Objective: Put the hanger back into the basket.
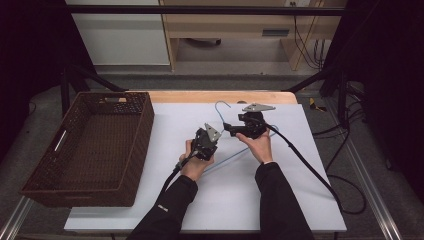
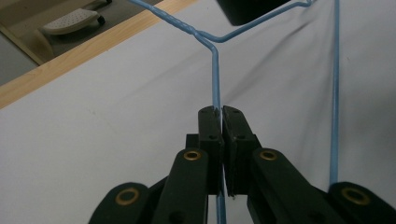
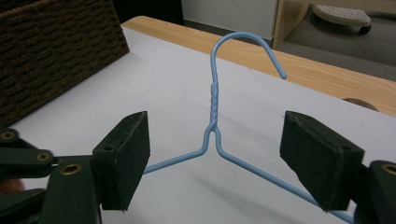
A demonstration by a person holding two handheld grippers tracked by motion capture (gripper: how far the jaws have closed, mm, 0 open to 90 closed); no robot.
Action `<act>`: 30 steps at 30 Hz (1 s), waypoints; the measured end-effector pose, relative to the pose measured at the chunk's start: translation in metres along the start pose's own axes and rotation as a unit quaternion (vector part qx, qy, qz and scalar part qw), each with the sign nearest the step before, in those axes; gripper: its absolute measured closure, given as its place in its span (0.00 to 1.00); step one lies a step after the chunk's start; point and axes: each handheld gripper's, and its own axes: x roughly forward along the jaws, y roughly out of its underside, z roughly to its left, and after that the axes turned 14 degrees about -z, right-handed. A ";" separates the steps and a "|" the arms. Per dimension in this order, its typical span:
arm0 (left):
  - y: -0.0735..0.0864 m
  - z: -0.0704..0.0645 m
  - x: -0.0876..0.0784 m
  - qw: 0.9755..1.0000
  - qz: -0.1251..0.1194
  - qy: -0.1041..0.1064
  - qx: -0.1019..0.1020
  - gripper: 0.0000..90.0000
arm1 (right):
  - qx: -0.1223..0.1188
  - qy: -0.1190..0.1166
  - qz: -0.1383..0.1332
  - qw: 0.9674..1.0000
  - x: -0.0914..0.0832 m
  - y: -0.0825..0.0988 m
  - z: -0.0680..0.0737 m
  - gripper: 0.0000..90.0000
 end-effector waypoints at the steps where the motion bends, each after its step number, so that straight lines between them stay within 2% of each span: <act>1: 0.001 -0.001 0.000 1.000 0.000 0.000 -0.001 0.97 | 0.003 -0.001 0.001 1.000 0.002 0.001 0.000 0.31; 5: 0.001 -0.002 -0.001 1.000 -0.001 0.000 0.001 0.97 | 0.006 -0.001 0.005 1.000 0.009 0.002 -0.001 0.34; 9: 0.000 -0.004 -0.003 1.000 -0.005 0.002 0.002 0.97 | 0.017 -0.002 0.006 1.000 0.018 0.003 -0.002 0.43; 13: 0.001 -0.004 -0.003 1.000 -0.009 -0.002 0.009 0.97 | 0.014 0.000 0.010 1.000 0.024 0.005 -0.002 0.50; 18: 0.001 -0.005 -0.003 1.000 -0.009 -0.001 0.005 0.97 | 0.014 0.007 0.014 1.000 0.028 0.007 -0.002 0.57; 20: 0.001 -0.006 -0.004 1.000 -0.009 0.001 0.004 0.97 | 0.022 0.009 0.018 1.000 0.030 0.008 -0.003 0.62; 23: 0.001 -0.006 -0.004 1.000 -0.010 0.002 0.005 0.97 | 0.021 0.007 0.020 1.000 0.032 0.009 -0.003 0.66; 28: 0.002 -0.006 -0.004 1.000 -0.010 0.004 0.005 0.97 | 0.026 0.011 0.027 0.999 0.034 0.010 -0.003 0.79; 30: 0.002 -0.006 -0.004 1.000 -0.010 0.004 0.004 0.97 | 0.025 0.009 0.028 0.999 0.035 0.010 -0.003 0.80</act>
